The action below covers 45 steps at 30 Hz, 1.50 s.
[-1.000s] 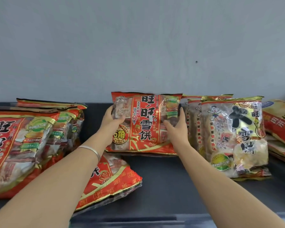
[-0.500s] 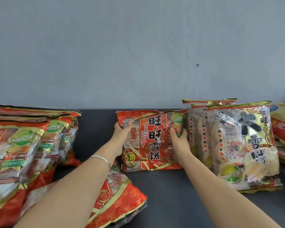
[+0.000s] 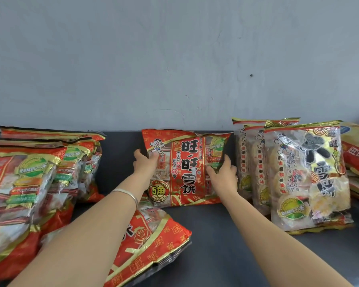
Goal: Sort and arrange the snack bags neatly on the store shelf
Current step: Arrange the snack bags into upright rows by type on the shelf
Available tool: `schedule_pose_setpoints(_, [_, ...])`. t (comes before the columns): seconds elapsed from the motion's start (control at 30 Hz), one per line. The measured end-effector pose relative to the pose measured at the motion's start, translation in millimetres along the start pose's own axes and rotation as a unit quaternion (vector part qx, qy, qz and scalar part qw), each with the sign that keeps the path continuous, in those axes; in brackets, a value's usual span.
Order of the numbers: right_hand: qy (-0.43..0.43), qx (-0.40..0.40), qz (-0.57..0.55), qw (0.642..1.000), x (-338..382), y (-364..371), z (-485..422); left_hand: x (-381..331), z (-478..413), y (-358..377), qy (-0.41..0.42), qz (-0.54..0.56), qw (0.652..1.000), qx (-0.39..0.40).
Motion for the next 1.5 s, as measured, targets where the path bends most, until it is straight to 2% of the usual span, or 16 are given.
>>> schedule_pose_setpoints(0.1, [-0.109,-0.112,0.054,0.986,19,-24,21,-3,11,-19,0.015,-0.015,0.999,-0.043])
schedule_pose_setpoints(0.17, [-0.175,-0.089,0.049,0.979,35,-20,35,-6,19,-32,0.028,-0.040,0.997,-0.055])
schedule_pose_setpoints(0.23, [-0.209,0.010,0.048,0.977,47,1,50,-6,28,-48,0.041,-0.096,0.993,-0.055])
schedule_pose_setpoints(0.33, [-0.183,0.215,0.072,0.957,58,43,80,2,42,-75,0.064,-0.194,0.978,-0.039])
schedule_pose_setpoints(0.43, [-0.056,0.386,0.077,0.918,60,66,112,14,57,-102,0.058,-0.257,0.965,-0.004])
schedule_pose_setpoints(0.5, [0.026,0.444,0.076,0.893,61,70,128,20,67,-120,0.046,-0.287,0.956,0.023])
schedule_pose_setpoints(0.6, [-0.021,0.468,0.126,0.874,73,82,136,26,78,-142,0.025,-0.313,0.949,0.042])
schedule_pose_setpoints(0.83, [-0.103,0.418,0.037,0.902,105,83,139,37,87,-167,0.060,-0.379,0.923,-0.016])
schedule_pose_setpoints(0.97, [-0.141,0.370,-0.031,0.918,129,62,142,38,88,-173,0.060,-0.359,0.931,-0.027])
schedule_pose_setpoints(1.07, [-0.254,0.288,0.020,0.923,152,49,150,38,90,-180,0.062,-0.309,0.948,-0.041])
schedule_pose_setpoints(1.23, [-0.347,0.190,0.075,0.915,179,29,160,36,97,-187,0.059,-0.193,0.978,-0.048])
schedule_pose_setpoints(1.37, [-0.365,0.115,0.157,0.910,188,4,157,35,103,-175,0.040,-0.086,0.995,-0.008])
schedule_pose_setpoints(1.5, [-0.319,0.053,0.139,0.936,168,-26,148,37,113,-162,0.033,-0.079,0.996,-0.038])
Point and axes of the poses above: each hand's wrist, its own z-axis away from the middle knuckle, its own y-axis out of the palm, x = y × z, the point moved 7 cm from there along -z, towards the middle knuckle, and after that the axes turned 6 degrees about -x, right-handed, at the moved point
